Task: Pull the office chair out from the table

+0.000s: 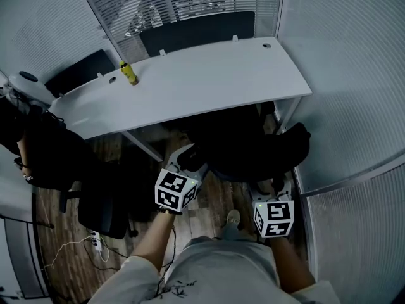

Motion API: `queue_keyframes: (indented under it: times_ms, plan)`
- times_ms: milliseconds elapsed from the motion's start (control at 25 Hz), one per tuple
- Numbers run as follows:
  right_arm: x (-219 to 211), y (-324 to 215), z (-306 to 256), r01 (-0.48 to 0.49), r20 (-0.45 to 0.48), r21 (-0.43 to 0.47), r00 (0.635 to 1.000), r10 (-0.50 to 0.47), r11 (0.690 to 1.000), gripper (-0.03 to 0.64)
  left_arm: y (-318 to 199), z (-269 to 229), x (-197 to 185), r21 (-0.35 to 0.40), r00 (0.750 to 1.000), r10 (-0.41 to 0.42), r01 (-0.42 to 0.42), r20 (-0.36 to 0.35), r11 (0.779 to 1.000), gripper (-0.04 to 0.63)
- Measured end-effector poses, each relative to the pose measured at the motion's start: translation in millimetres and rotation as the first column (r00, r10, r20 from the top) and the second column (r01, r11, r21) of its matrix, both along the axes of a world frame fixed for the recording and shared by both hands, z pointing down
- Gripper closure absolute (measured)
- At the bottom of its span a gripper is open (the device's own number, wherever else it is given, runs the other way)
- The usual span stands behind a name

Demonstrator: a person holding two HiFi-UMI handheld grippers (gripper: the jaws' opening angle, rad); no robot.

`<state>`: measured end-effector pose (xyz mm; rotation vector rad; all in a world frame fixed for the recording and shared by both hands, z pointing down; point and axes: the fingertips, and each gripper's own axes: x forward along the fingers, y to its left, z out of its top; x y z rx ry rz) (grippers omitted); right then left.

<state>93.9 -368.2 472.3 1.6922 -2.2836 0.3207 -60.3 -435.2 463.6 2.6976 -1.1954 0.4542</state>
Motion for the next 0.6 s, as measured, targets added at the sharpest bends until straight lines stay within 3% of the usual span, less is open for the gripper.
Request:
queue_keyframes:
  times_ms: [600]
  plan:
    - [-16.1, 64.3, -2.7, -0.046, 0.014, 0.008, 0.999, 0.046, 0.999, 0.344, 60.3, 3.1, -15.7, -0.037, 1.000, 0.022, -0.023, -0.007, 0.999, 0.348]
